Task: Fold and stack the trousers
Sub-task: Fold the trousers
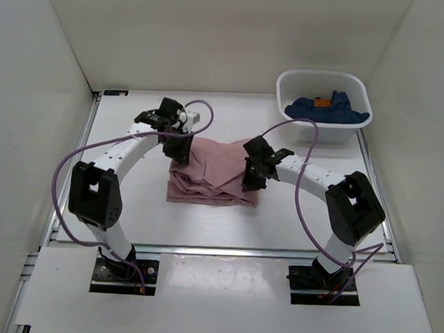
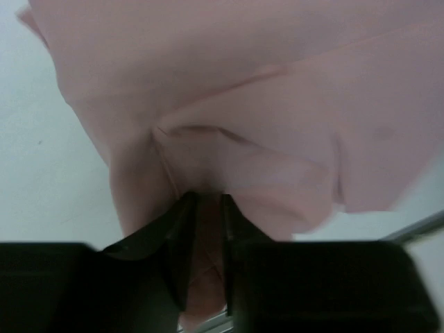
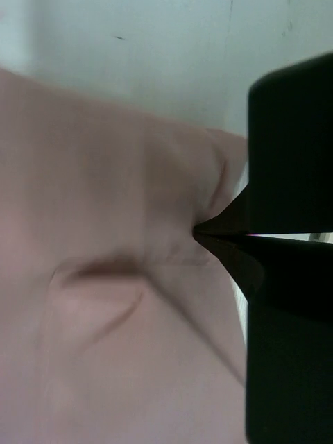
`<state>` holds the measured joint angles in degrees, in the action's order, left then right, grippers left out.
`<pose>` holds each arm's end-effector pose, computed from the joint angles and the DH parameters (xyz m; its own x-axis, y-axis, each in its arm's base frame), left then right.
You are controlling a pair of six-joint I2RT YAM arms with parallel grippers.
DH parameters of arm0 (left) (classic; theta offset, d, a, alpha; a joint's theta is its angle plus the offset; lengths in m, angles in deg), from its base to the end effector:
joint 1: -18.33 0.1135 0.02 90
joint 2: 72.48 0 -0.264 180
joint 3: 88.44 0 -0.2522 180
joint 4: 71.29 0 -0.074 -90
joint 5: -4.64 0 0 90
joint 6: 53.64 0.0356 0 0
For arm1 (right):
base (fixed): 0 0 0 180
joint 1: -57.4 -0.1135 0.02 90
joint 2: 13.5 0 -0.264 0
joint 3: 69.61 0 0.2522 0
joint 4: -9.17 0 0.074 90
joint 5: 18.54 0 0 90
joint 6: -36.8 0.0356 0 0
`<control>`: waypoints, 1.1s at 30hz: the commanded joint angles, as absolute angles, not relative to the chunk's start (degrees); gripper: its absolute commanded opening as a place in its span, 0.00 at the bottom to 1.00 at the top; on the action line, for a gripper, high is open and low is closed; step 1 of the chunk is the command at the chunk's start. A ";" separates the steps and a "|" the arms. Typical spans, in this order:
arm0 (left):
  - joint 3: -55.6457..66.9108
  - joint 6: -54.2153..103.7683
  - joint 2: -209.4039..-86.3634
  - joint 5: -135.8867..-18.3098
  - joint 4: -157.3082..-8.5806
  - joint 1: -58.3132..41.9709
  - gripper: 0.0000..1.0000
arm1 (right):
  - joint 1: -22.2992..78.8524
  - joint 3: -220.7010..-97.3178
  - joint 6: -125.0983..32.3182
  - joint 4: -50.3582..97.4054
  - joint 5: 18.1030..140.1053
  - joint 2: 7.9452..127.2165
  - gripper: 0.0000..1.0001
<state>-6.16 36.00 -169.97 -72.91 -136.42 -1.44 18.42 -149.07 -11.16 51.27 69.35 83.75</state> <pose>0.3294 -0.1265 0.2778 -0.8548 0.3007 -0.4230 0.4110 0.8899 -0.1979 0.2717 0.2182 0.2035 -0.9108 0.1238 -0.3939 -0.0059 0.9500 0.3123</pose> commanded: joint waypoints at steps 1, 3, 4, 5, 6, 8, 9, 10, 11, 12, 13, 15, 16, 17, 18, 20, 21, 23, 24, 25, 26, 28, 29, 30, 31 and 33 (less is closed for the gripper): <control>0.70 36.36 -169.87 -80.61 -134.45 -0.47 0.29 | 19.34 -146.23 -6.72 43.58 74.88 82.65 0.00; 5.00 36.36 -169.16 -81.31 -133.66 -0.48 0.22 | 19.87 -144.30 -6.19 42.80 74.89 83.27 0.00; 6.33 36.36 -167.77 -81.32 -132.61 -1.09 0.22 | 19.87 -143.67 -6.18 42.10 74.89 83.27 0.00; 7.56 36.36 -167.75 -81.84 -132.07 -1.70 0.22 | 20.48 -143.15 -5.66 42.09 74.89 83.27 0.00; 9.93 36.36 -166.97 -81.84 -131.46 -1.71 0.22 | 20.49 -142.27 -5.66 41.48 75.41 83.88 0.00; 12.14 36.36 -166.18 -83.16 -129.18 -3.37 0.30 | 21.10 -141.57 -5.66 41.47 75.42 83.88 0.00; 14.06 36.36 -165.47 -84.12 -128.47 -3.38 0.33 | 21.10 -141.56 -5.13 40.86 75.42 83.88 0.00; 14.86 36.36 -165.47 -84.13 -127.68 -4.16 0.35 | 21.10 -141.04 -5.13 40.86 75.42 84.40 0.00; 15.57 36.36 -164.68 -84.74 -126.37 -4.17 0.40 | 21.71 -141.03 -5.13 40.86 75.42 84.41 0.00; 16.18 36.36 -164.07 -84.74 -125.83 -4.69 0.43 | 21.72 -141.03 -5.13 40.86 75.42 84.41 0.00; 16.71 36.36 -164.06 -85.27 -125.83 -4.70 0.43 | 22.24 -141.03 -5.13 41.38 75.42 84.41 0.00; 16.72 36.36 -163.01 -85.79 -125.83 -4.70 0.46 | 22.25 -140.34 -5.13 41.39 75.95 84.41 0.00; 16.20 36.36 -163.00 -86.41 -125.83 -4.70 0.48 | 22.77 -140.33 -5.13 41.39 75.95 83.63 0.00; 16.19 36.36 -162.40 -86.41 -125.83 -4.70 0.48 | 22.77 -139.81 -5.13 41.39 75.95 83.10 0.00; 15.41 36.36 -161.69 -87.02 -125.83 -4.70 0.50 | 22.77 -139.80 -5.65 42.08 76.47 83.09 0.00; 13.82 36.36 -160.64 -87.56 -125.83 -4.70 0.54 | 22.77 -140.33 -6.26 44.36 76.47 81.08 0.00; 13.21 36.36 -159.33 -88.17 -126.35 -4.70 0.56 | 22.77 -141.37 -7.14 45.33 76.47 80.46 0.00; 11.01 36.36 -157.48 -89.05 -127.58 -4.70 0.62 | 22.77 -144.18 -8.20 50.23 76.47 78.09 0.17; 10.13 36.36 -155.12 -90.01 -128.20 -4.70 0.64 | 22.77 -145.59 -9.68 52.70 75.95 76.25 0.44; 9.26 36.36 -153.70 -90.54 -128.20 -4.70 0.69 | 22.77 -148.47 -10.57 55.25 75.25 75.11 0.63; 7.77 36.36 -152.04 -91.42 -128.99 -4.70 0.70 | 22.77 -150.07 -11.71 60.49 74.46 74.05 0.79; 7.23 36.36 -146.59 -91.95 -128.99 -2.17 0.85 | 25.04 -154.19 -15.40 65.97 73.23 71.06 0.99; 6.44 36.36 -144.83 -93.26 -128.99 -0.85 0.89 | 26.28 -155.26 -16.89 71.56 73.22 70.35 0.99; 6.43 36.36 -141.85 -94.49 -128.99 0.39 0.95 | 27.86 -156.14 -19.86 74.75 73.22 69.83 0.99; 7.04 36.36 -140.52 -95.72 -128.99 3.53 1.00 | 31.27 -156.67 -21.46 77.83 73.22 69.12 0.99; 11.34 36.36 -137.71 -98.53 -129.61 7.50 1.00 | 34.88 -155.54 -24.19 84.76 71.92 67.46 0.99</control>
<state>8.66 36.43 -141.56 -92.58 -127.75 2.54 29.87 -155.82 -17.30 67.83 74.58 69.55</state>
